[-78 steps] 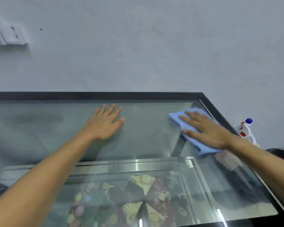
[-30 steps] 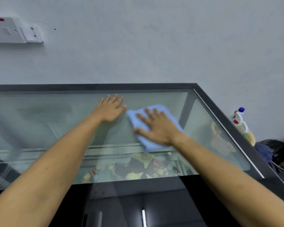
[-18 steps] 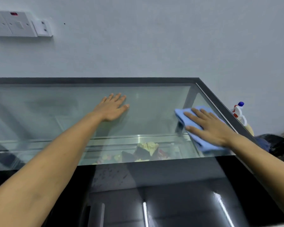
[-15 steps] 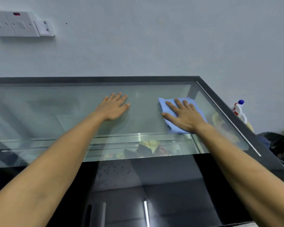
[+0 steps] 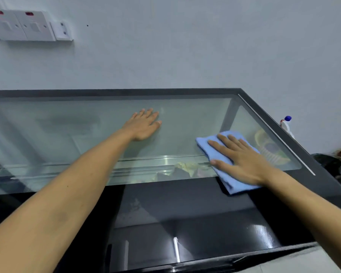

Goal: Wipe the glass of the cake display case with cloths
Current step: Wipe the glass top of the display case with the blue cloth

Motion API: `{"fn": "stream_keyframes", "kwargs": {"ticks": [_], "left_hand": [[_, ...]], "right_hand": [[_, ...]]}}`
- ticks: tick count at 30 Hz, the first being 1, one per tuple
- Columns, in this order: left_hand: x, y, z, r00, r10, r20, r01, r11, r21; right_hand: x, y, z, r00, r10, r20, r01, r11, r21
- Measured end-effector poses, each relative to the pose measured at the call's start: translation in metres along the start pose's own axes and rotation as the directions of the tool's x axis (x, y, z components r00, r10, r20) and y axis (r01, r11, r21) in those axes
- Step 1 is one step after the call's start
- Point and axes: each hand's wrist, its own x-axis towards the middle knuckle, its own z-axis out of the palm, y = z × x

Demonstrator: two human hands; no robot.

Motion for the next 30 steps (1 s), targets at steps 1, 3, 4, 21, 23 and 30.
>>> {"fn": "stream_keyframes", "kwargs": {"ticks": [1, 3, 4, 21, 23, 30], "left_hand": [[0.000, 0.001, 0.000, 1.000, 0.000, -0.003, 0.000, 1.000, 0.003], [-0.001, 0.002, 0.000, 1.000, -0.006, -0.010, 0.006, 1.000, 0.000], [-0.001, 0.002, -0.001, 1.000, -0.005, -0.005, 0.005, 1.000, -0.007], [-0.026, -0.015, -0.005, 1.000, 0.027, -0.012, -0.027, 1.000, 0.005], [-0.026, -0.015, -0.006, 1.000, 0.021, -0.016, -0.021, 1.000, -0.001], [-0.022, -0.024, -0.001, 0.998, 0.050, -0.027, -0.051, 0.999, -0.013]], "right_hand": [[0.027, -0.008, 0.000, 0.996, 0.087, -0.023, -0.086, 0.996, 0.031], [0.075, -0.050, 0.007, 0.989, 0.145, -0.005, -0.145, 0.989, 0.044], [0.085, -0.080, 0.013, 0.994, 0.105, 0.003, -0.105, 0.994, 0.016], [0.090, -0.094, 0.008, 1.000, 0.004, 0.010, -0.003, 1.000, -0.030], [0.064, -0.155, 0.019, 0.973, -0.223, 0.052, 0.225, 0.973, -0.049], [-0.094, -0.052, 0.002, 0.916, -0.397, 0.052, 0.395, 0.918, 0.037]]}}
